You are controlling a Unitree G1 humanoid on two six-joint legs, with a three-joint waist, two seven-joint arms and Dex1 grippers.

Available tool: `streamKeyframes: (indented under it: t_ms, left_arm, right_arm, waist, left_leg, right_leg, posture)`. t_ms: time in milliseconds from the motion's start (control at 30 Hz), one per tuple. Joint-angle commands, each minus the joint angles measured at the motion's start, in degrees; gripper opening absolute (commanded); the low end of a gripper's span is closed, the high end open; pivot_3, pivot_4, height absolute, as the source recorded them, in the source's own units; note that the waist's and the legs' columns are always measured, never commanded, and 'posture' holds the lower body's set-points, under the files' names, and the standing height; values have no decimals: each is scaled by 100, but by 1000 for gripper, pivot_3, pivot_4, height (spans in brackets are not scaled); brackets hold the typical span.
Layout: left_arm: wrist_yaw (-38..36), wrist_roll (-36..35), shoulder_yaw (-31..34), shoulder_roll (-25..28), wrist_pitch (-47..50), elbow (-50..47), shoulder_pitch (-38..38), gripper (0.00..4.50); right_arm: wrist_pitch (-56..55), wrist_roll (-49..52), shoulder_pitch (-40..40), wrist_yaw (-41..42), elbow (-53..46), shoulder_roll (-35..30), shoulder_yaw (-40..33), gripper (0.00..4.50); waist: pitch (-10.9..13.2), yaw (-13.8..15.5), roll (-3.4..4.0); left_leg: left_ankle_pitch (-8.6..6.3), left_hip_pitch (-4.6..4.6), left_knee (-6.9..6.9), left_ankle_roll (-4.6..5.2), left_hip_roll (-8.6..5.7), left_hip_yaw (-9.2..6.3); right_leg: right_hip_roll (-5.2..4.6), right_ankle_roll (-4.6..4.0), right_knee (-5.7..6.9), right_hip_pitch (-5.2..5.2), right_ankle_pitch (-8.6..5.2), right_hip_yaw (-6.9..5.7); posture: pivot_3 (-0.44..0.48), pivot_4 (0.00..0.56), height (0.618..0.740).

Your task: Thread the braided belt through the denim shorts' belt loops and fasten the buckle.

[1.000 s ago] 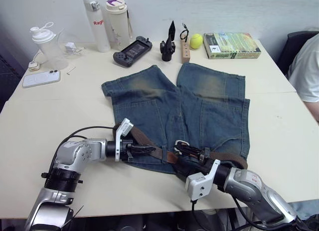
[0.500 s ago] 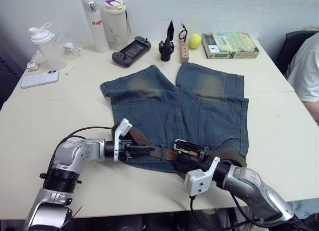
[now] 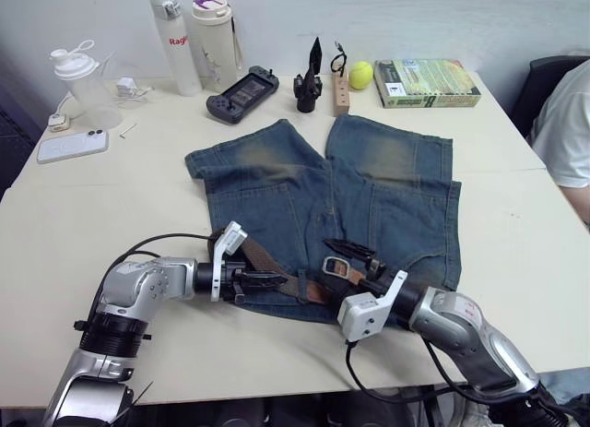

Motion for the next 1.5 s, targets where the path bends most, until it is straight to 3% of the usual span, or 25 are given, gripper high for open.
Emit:
streamKeyframes:
  t_ms: [33, 267, 600, 867, 1033, 1300, 1500]
  left_arm:
    - [-88, 73, -209, -14, 110, -43, 110, 0]
    - [-297, 196, -260, -92, -50, 248, -22, 0]
    - [-480, 375, -329, -145, 46, 591, -51, 0]
    - [140, 1185, -355, -112, -689, 1018, 43, 0]
    - [591, 1377, -383, -172, -807, 611, 113, 0]
    - [787, 1364, -593, -198, -714, -326, 538, 0]
    - [794, 1317, -657, -171, -637, -448, 605, 0]
  right_arm:
    - [-119, 452, 221, 220, -160, -234, -195, 4005]
    - [-793, 645, 477, 442, -75, -1051, -469, 4005]
    - [-982, 150, 217, 267, 300, -743, -156, 4005]
    - [-925, 203, 238, 326, 231, -710, -188, 4005]
    - [-950, 149, 280, 336, 219, -678, -122, 4005]
    - [-879, 21, 179, 322, 263, -558, -55, 4005]
    - [-792, 36, 72, 308, 169, -325, 44, 4005]
  waist:
    - [0, 2, 0]
    - [0, 3, 0]
    - [0, 12, 0]
    - [-44, 16, 56]
    - [-50, 14, 65]
    - [-52, 5, 65]
    - [-51, 8, 64]
  left_leg:
    - [0, 0, -1, 0, 0, 0]
    - [-1, 2, 0, 2, 1, 2]
    - [-1, 3, 5, 2, -1, 1]
    - [-1, 33, 4, 2, -1, 2]
    - [-8, 90, -20, -10, 3, 2]
    - [-16, 90, -19, -13, 7, 1]
    - [-24, 86, -19, -10, 8, 2]
  right_leg:
    - [0, 0, 0, 0, 0, 0]
    - [0, 0, -5, 0, 0, 1]
    - [-1, -1, -2, 3, -1, 0]
    - [-2, -1, 0, 28, -1, 3]
    - [-3, -10, 0, 72, -6, 7]
    - [-3, -10, -8, 75, -6, 9]
    - [-2, -10, -21, 77, -6, 6]
  posture:
    - [0, 150, 740]
    - [0, 150, 740]
    - [0, 150, 740]
    - [0, 150, 740]
    - [0, 150, 740]
    - [0, 150, 740]
    - [0, 150, 740]
